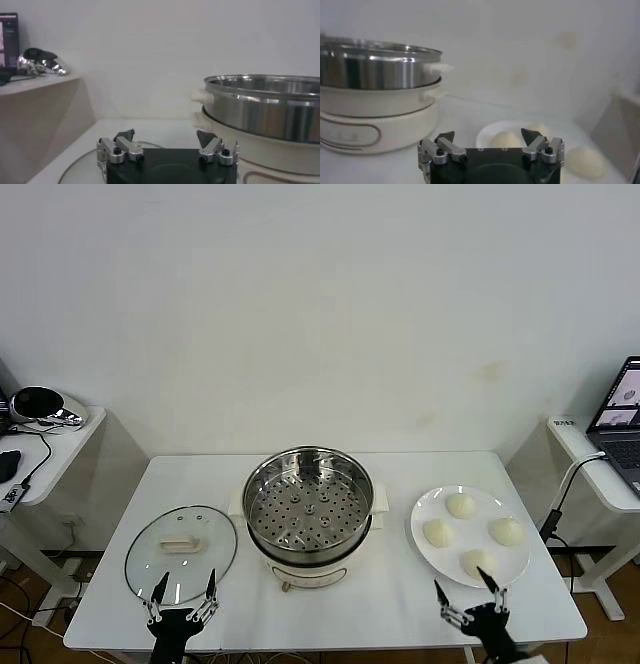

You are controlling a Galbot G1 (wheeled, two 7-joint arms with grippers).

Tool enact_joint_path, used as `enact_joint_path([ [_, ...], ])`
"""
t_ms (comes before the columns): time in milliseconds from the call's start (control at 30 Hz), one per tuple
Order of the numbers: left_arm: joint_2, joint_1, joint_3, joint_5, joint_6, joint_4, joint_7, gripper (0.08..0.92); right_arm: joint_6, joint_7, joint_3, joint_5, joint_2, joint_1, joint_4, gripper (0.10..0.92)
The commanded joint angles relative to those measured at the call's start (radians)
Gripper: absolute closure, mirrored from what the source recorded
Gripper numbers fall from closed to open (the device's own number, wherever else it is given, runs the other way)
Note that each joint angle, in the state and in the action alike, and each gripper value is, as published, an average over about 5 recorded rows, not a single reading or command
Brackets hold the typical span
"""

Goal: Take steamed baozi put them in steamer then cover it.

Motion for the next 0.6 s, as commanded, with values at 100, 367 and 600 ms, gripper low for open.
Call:
enact_joint_path([
  [100, 0.006, -0.016, -0.010, 0.021, -0.003, -0.002, 0.021, 0.177, -0.119, -0.166, 0.042, -0.256, -0.311, 0.213, -0.062, 0.203],
  [367, -0.002, -0.007, -0.017, 0.033, -0.004, -0.014, 0.025, 0.177, -0.230, -0.461, -0.162, -0.255, -0.618, 0.559, -0.220, 0.203],
  [600, 0.000, 0.000, -0.018, 0.034, -0.008, -0.022, 0.027, 0.177, -0.221, -0.694, -0.737, -0.163, -0.680, 1.136, -0.424, 0.203],
])
